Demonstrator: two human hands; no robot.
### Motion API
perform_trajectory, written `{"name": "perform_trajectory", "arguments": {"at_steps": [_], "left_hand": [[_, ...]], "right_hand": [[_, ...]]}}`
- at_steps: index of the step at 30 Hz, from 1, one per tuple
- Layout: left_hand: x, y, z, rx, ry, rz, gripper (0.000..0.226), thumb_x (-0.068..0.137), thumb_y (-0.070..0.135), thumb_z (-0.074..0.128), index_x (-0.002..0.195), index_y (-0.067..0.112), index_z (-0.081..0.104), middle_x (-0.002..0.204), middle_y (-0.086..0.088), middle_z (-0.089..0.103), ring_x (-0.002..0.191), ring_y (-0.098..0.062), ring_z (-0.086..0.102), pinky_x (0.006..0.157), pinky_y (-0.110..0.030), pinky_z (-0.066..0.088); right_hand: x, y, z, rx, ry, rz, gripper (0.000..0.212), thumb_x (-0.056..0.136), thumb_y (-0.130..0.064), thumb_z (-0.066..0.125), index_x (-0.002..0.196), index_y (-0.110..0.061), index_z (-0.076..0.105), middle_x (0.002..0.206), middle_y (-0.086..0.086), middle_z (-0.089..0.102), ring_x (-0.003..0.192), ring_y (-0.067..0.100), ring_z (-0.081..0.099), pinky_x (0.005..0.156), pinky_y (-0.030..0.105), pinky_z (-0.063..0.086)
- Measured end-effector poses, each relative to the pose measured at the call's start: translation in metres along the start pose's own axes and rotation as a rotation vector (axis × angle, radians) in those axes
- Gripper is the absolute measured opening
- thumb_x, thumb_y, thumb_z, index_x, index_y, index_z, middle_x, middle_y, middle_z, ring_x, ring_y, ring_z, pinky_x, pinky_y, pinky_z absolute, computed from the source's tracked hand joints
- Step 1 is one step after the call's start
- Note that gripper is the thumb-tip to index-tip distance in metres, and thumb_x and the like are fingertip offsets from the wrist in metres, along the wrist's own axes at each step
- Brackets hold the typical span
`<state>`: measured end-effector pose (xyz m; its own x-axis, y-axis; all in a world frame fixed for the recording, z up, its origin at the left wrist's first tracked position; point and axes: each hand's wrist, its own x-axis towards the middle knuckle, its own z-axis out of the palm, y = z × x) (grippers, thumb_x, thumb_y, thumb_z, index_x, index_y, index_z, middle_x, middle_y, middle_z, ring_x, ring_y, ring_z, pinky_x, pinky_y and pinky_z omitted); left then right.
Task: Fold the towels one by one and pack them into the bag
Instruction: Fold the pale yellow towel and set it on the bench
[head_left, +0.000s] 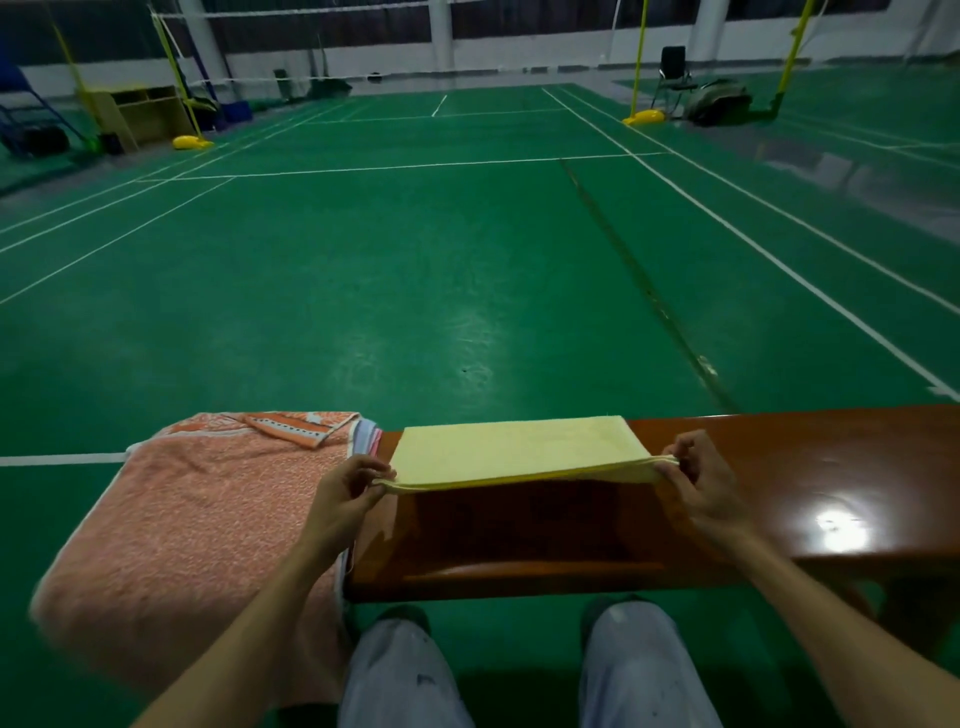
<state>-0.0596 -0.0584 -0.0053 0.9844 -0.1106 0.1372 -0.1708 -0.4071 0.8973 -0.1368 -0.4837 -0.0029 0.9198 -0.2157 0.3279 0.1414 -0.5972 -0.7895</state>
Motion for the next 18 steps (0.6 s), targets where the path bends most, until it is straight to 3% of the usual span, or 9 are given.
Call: {"name": "perform_trajectory", "arguments": {"at_steps": [2, 5, 6, 8, 10, 13, 16, 18], "left_hand": [[-0.006, 0.006, -0.001, -0.016, 0.0, 0.013, 0.031, 0.086, -0.008, 0.061, 0.094, 0.022, 0.06, 0.091, -0.008, 0.068, 0.089, -0.022, 0.065, 0.077, -0.033, 0.056], [-0.013, 0.013, -0.004, 0.008, -0.001, 0.046, 0.032, 0.086, -0.009, 0.059, 0.092, 0.022, 0.059, 0.095, -0.005, 0.063, 0.09, -0.018, 0.062, 0.071, -0.025, 0.055], [-0.016, 0.014, -0.005, 0.009, -0.004, 0.052, 0.031, 0.086, -0.01, 0.059, 0.092, 0.021, 0.059, 0.095, -0.006, 0.062, 0.09, -0.019, 0.062, 0.068, -0.024, 0.056], [-0.02, 0.013, -0.007, 0.017, -0.006, 0.058, 0.03, 0.086, -0.009, 0.059, 0.092, 0.02, 0.059, 0.096, -0.007, 0.061, 0.088, -0.022, 0.062, 0.062, -0.026, 0.055], [-0.024, 0.011, -0.008, 0.017, -0.006, 0.042, 0.027, 0.088, -0.007, 0.058, 0.093, 0.02, 0.059, 0.098, -0.006, 0.059, 0.087, -0.025, 0.061, 0.057, -0.028, 0.053], [-0.029, 0.01, -0.005, 0.01, 0.005, 0.037, 0.025, 0.088, -0.007, 0.059, 0.093, 0.018, 0.06, 0.097, -0.002, 0.059, 0.086, -0.018, 0.059, 0.058, -0.027, 0.05], [-0.025, 0.011, 0.001, 0.048, 0.029, 0.028, 0.023, 0.086, -0.007, 0.061, 0.09, 0.015, 0.061, 0.094, 0.004, 0.061, 0.089, 0.0, 0.056, 0.068, -0.022, 0.045], [-0.015, 0.011, 0.006, 0.03, 0.051, -0.004, 0.021, 0.086, -0.005, 0.062, 0.089, 0.015, 0.061, 0.092, 0.005, 0.062, 0.089, 0.001, 0.056, 0.069, -0.018, 0.043]], "right_hand": [[-0.005, -0.007, -0.005, -0.026, 0.043, -0.074, 0.054, 0.093, -0.008, 0.063, 0.09, -0.059, 0.044, 0.087, -0.002, 0.059, 0.079, 0.002, 0.059, 0.06, 0.011, 0.047], [-0.013, -0.014, -0.013, -0.043, 0.049, -0.171, 0.021, 0.092, -0.04, 0.057, 0.091, -0.056, 0.043, 0.087, -0.007, 0.057, 0.074, 0.009, 0.056, 0.059, 0.013, 0.046], [-0.015, -0.013, -0.014, -0.061, 0.034, -0.173, 0.02, 0.091, -0.04, 0.056, 0.089, -0.053, 0.041, 0.087, -0.007, 0.057, 0.073, 0.011, 0.056, 0.059, 0.017, 0.046], [-0.017, -0.009, -0.016, -0.091, 0.024, -0.17, 0.039, 0.092, -0.02, 0.06, 0.089, -0.053, 0.041, 0.089, -0.009, 0.056, 0.075, 0.016, 0.056, 0.059, 0.023, 0.046], [-0.02, -0.009, -0.017, -0.088, -0.003, -0.161, 0.062, 0.091, 0.0, 0.063, 0.092, -0.059, 0.042, 0.09, -0.009, 0.056, 0.077, 0.013, 0.057, 0.06, 0.015, 0.047], [-0.022, -0.01, -0.018, -0.081, -0.028, -0.126, 0.072, 0.088, 0.005, 0.064, 0.091, -0.063, 0.041, 0.089, -0.008, 0.056, 0.079, 0.014, 0.059, 0.068, 0.011, 0.049], [-0.017, -0.004, -0.015, -0.071, -0.03, -0.049, 0.068, 0.088, 0.0, 0.067, 0.088, -0.062, 0.04, 0.089, -0.004, 0.057, 0.082, 0.024, 0.061, 0.073, 0.026, 0.055], [-0.01, -0.001, -0.01, -0.07, -0.023, -0.01, 0.063, 0.087, -0.002, 0.068, 0.086, -0.059, 0.04, 0.088, -0.001, 0.058, 0.083, 0.027, 0.062, 0.073, 0.04, 0.055]]}}
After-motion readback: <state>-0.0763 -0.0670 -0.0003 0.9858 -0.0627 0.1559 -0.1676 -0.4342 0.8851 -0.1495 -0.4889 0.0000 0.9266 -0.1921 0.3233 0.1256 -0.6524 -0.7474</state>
